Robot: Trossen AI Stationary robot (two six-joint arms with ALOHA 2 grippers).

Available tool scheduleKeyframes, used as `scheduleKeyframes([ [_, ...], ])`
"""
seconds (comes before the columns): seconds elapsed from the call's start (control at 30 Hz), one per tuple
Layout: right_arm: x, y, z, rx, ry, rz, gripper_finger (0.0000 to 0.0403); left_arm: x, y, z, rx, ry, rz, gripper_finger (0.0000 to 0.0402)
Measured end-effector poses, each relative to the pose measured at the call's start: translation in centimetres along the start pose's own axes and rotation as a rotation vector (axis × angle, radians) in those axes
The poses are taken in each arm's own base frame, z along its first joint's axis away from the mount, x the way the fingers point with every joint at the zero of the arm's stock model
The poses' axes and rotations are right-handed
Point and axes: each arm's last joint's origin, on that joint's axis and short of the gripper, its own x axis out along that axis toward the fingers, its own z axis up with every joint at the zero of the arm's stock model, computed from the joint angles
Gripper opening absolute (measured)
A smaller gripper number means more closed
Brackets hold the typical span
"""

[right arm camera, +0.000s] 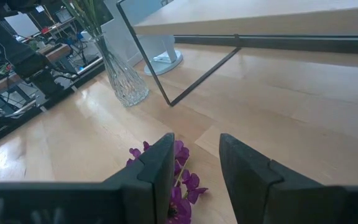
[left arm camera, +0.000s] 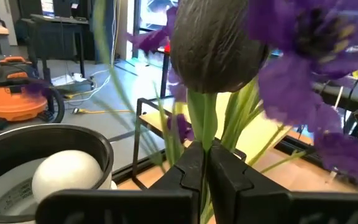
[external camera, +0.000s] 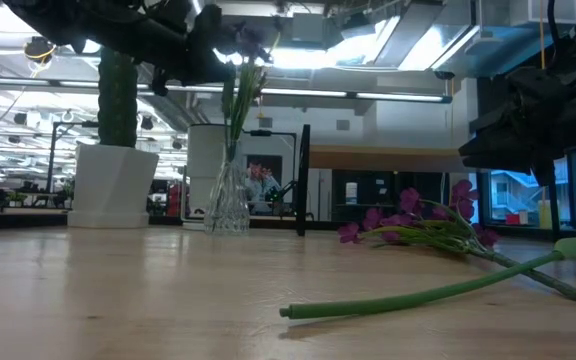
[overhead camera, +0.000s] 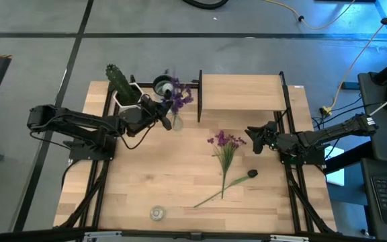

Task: Pick and place flowers into a vace then onto a shelf
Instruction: Put the left black flower into the top transparent vase

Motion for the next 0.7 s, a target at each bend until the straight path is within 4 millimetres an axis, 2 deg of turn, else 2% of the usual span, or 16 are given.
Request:
scheduleKeyframes([
  [0.33,0.0,0.0,0.0,0.0,0.0,0.0,0.013,0.06,-0.02,-0.12,0.031,0.004,0.006,0.0018],
  [0.7,0.0,0.0,0.0,0.0,0.001,0.001,0.013,0.07,0.06,-0.2,0.038,0.005,0.033,0.0102],
])
